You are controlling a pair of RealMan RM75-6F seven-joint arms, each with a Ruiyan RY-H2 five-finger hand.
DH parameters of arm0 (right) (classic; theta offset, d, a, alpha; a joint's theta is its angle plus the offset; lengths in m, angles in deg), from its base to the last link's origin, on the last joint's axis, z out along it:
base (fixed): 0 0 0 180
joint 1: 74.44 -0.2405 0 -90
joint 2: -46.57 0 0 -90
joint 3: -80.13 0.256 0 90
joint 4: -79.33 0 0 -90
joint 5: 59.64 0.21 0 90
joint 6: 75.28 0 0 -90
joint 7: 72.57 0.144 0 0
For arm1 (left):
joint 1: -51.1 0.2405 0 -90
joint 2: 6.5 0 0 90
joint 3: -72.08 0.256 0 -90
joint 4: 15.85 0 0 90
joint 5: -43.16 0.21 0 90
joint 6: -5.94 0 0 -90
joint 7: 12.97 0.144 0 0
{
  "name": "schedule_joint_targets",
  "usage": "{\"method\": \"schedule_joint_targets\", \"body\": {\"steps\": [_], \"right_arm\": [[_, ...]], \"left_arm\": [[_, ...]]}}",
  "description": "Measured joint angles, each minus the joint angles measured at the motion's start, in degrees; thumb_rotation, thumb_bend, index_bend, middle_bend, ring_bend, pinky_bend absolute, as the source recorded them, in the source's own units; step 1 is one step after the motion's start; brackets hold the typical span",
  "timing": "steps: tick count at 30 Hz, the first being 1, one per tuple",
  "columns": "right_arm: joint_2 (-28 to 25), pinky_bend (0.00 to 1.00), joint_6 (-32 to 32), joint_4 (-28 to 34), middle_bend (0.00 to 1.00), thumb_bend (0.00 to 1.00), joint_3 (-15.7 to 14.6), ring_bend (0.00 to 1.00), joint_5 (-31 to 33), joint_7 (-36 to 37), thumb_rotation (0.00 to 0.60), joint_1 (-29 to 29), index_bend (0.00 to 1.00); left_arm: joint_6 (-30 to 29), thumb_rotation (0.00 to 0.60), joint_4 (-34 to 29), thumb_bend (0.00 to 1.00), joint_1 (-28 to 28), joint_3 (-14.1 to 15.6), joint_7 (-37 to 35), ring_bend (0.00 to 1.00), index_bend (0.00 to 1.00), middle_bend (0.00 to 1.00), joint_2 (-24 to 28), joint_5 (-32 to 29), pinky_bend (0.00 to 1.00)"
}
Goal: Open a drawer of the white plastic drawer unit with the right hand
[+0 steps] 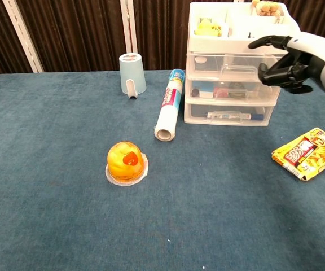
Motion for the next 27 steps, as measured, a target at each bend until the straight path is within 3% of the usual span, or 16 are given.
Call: {"method": "schedule_joint_targets", "body": {"steps": [5, 10, 17, 27], "right_arm": [[0.55, 1.00, -1.27, -4.16, 0.95, 0.70, -0.94, 0.95, -0.37, -6.69, 0.600, -1.01, 0.12], [1.13, 1.00, -1.24, -6.06, 0.95, 0.70, -0.31, 0.95, 0.18, -8.67, 0.600, -1.90, 0.13], [0.85, 1.00, -0.73, -6.36, 0.95, 0.70, 0.86, 0.96, 1.49, -10.36, 0.600, -2.29, 0.30], [1.16, 1.00, 0.08, -6.41, 0.95, 0.70, 1.62, 0.96, 2.90, -12.15, 0.600, -3.09, 0.40]], "left_arm": [[0.69, 0.600, -0.32, 0.06, -0.18, 0.21, 0.10, 0.00, 0.00, 0.00, 0.41, -0.12, 0.09], [0.99, 0.600, -0.58, 0.05, -0.22, 0.24, 0.10, 0.00, 0.00, 0.00, 0.57, -0.38, 0.09], [1.50, 0.600, -0.79, 0.05, -0.35, 0.30, 0.07, 0.00, 0.00, 0.00, 0.71, -0.65, 0.09], [1.75, 0.600, -1.18, 0.05, -0.35, 0.34, 0.12, 0.00, 0.00, 0.00, 0.86, -0.92, 0.09]]}}
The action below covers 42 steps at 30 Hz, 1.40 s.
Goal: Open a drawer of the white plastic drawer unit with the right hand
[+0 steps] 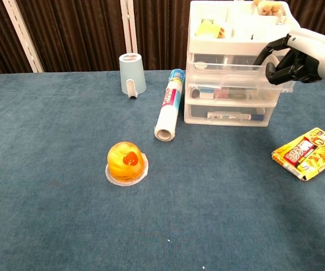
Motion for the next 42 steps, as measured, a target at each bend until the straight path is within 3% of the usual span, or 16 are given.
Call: {"method": "schedule_joint_targets", "body": {"steps": [10, 21, 42], "right_arm": [[0.98, 1.00, -0.18, 0.88, 0.96, 0.71, 1.51, 0.96, 1.15, -3.15, 0.600, -2.05, 0.44], [0.26, 1.00, -1.15, 3.78, 0.96, 0.72, -0.05, 0.96, 2.86, -5.96, 0.600, -1.47, 0.46], [-3.19, 1.00, -4.25, 10.82, 0.96, 0.72, -3.89, 0.96, -1.31, -4.86, 0.600, 2.74, 0.48]], "left_arm": [[0.24, 0.600, -0.19, 0.05, -0.06, -0.02, -0.31, 0.00, 0.00, 0.00, 0.25, -0.19, 0.09], [0.42, 0.600, -0.37, 0.06, -0.11, 0.06, -0.52, 0.00, 0.00, 0.00, 0.50, -0.14, 0.09], [0.29, 0.600, -0.36, 0.06, -0.13, -0.18, -0.37, 0.00, 0.00, 0.00, 0.30, -0.38, 0.09]]}}
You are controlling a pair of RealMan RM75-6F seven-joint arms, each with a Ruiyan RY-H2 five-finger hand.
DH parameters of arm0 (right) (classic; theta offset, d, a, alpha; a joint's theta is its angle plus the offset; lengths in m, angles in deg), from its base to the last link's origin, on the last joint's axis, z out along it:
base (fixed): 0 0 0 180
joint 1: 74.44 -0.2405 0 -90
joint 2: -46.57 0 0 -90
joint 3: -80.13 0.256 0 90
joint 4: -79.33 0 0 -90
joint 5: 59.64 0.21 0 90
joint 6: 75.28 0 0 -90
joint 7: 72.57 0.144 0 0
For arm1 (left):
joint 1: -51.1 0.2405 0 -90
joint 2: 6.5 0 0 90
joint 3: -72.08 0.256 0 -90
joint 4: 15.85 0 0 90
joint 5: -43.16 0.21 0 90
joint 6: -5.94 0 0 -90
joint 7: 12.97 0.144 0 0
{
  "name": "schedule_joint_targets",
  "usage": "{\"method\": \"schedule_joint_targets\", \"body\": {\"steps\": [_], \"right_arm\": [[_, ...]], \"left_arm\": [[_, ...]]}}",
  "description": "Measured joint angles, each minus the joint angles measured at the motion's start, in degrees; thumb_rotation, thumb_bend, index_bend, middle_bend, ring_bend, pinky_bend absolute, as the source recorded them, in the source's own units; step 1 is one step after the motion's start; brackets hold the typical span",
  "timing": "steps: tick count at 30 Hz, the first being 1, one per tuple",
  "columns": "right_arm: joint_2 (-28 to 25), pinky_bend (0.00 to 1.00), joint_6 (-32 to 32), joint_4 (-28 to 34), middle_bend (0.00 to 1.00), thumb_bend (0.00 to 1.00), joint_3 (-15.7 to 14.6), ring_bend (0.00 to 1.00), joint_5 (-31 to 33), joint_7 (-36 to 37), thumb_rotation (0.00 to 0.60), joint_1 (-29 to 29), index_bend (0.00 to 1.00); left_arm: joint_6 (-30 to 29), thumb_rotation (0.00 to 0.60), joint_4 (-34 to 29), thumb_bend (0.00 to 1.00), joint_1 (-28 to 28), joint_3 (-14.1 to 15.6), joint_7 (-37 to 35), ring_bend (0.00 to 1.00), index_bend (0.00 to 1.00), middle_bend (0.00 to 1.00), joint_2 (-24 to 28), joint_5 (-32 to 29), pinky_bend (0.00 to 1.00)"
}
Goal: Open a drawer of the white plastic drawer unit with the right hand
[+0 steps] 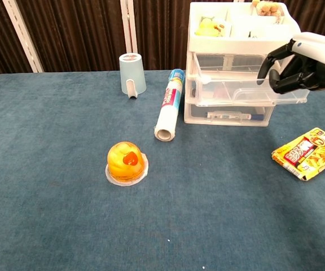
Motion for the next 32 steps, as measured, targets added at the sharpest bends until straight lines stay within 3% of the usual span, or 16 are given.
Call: {"method": "schedule_joint_targets", "body": {"steps": [3, 5, 6, 8, 9, 10, 12, 13, 16, 19, 21, 23, 28, 32], "right_arm": [[-0.33, 0.99, -0.07, 0.32, 0.93, 0.66, -0.27, 0.93, -0.34, 0.60, 0.600, 0.48, 0.33], [-0.63, 0.95, 0.05, 0.44, 0.84, 0.54, -0.36, 0.85, -0.93, 1.51, 0.600, 0.78, 0.12], [-0.78, 0.92, 0.09, 0.47, 0.80, 0.50, -0.41, 0.76, -1.35, 1.77, 0.600, 0.89, 0.07], [-1.23, 0.83, 0.08, 0.56, 0.65, 0.38, -0.73, 0.25, -2.66, 1.84, 0.600, 1.06, 0.00], [-1.50, 0.79, 0.06, 0.70, 0.60, 0.35, -1.00, 0.15, -3.29, 1.68, 0.600, 1.15, 0.00], [-1.92, 0.74, 0.02, 1.09, 0.53, 0.31, -1.44, 0.20, -3.97, 1.23, 0.600, 1.26, 0.00], [-2.65, 0.68, 0.06, 2.08, 0.44, 0.28, -2.12, 0.42, -4.19, 0.02, 0.600, 1.42, 0.00], [-3.35, 0.65, 0.04, 3.09, 0.40, 0.28, -2.63, 0.43, -4.08, -1.11, 0.600, 1.55, 0.00], [-5.68, 0.54, -0.64, 6.59, 0.27, 0.27, -4.28, 0.30, -4.68, -3.65, 0.600, 2.26, 0.00], [-8.03, 0.33, -2.26, 9.26, 0.09, 0.23, -6.55, 0.08, -8.25, -4.60, 0.600, 3.76, 0.00], [-9.83, 0.21, -3.65, 9.88, 0.01, 0.18, -8.51, 0.01, -12.05, -4.89, 0.600, 5.14, 0.00], [-12.68, 0.13, -5.84, 9.65, 0.00, 0.12, -11.75, 0.00, -18.14, -5.01, 0.600, 7.43, 0.00], [-20.14, 0.04, -12.46, 3.88, 0.00, 0.09, -21.03, 0.00, -34.50, 0.23, 0.600, 15.62, 0.00], [-22.44, 0.02, -16.76, -4.47, 0.00, 0.09, -24.91, 0.00, -39.49, 6.72, 0.600, 21.35, 0.00]], "left_arm": [[-0.25, 0.600, 0.01, 0.06, 0.04, -0.06, -0.09, 0.00, 0.00, 0.00, -0.04, 0.10, 0.09], [-0.69, 0.600, 0.15, 0.06, 0.10, -0.16, -0.21, 0.00, 0.00, 0.00, -0.15, 0.28, 0.09], [-0.84, 0.600, 0.26, 0.06, 0.13, -0.20, -0.26, 0.00, 0.00, 0.00, -0.21, 0.34, 0.09], [-0.92, 0.600, 0.42, 0.06, 0.18, -0.26, -0.36, 0.00, 0.00, 0.00, -0.31, 0.30, 0.09], [-0.91, 0.600, 0.46, 0.05, 0.19, -0.29, -0.37, 0.00, 0.00, 0.00, -0.32, 0.22, 0.09], [-0.91, 0.600, 0.48, 0.06, 0.19, -0.34, -0.40, 0.00, 0.00, 0.00, -0.34, 0.13, 0.09], [-1.09, 0.600, 0.51, 0.06, 0.22, -0.45, -0.52, 0.00, 0.00, 0.00, -0.41, 0.09, 0.09], [-1.25, 0.600, 0.57, 0.06, 0.24, -0.48, -0.57, 0.00, 0.00, 0.00, -0.45, 0.15, 0.09], [-1.89, 0.600, 0.74, 0.06, 0.47, -0.52, -0.68, 0.00, 0.00, 0.00, -0.53, 0.39, 0.09], [-2.52, 0.600, 0.70, 0.06, 0.82, -0.48, -0.91, 0.00, 0.00, 0.00, -0.41, 0.54, 0.09], [-3.32, 0.600, 0.66, 0.06, 1.21, -0.41, -1.01, 0.00, 0.00, 0.00, -0.25, 0.84, 0.09], [-4.69, 0.600, 0.64, 0.06, 1.84, -0.19, -0.88, 0.00, 0.00, 0.00, -0.11, 1.50, 0.08], [-7.26, 0.600, 1.17, 0.05, 3.02, 0.15, 0.73, 0.00, 0.00, 0.00, -0.19, 3.14, 0.06], [-7.91, 0.600, 2.28, 0.05, 3.25, 0.08, 1.76, 0.00, 0.00, 0.00, -0.97, 3.69, 0.05]]}}
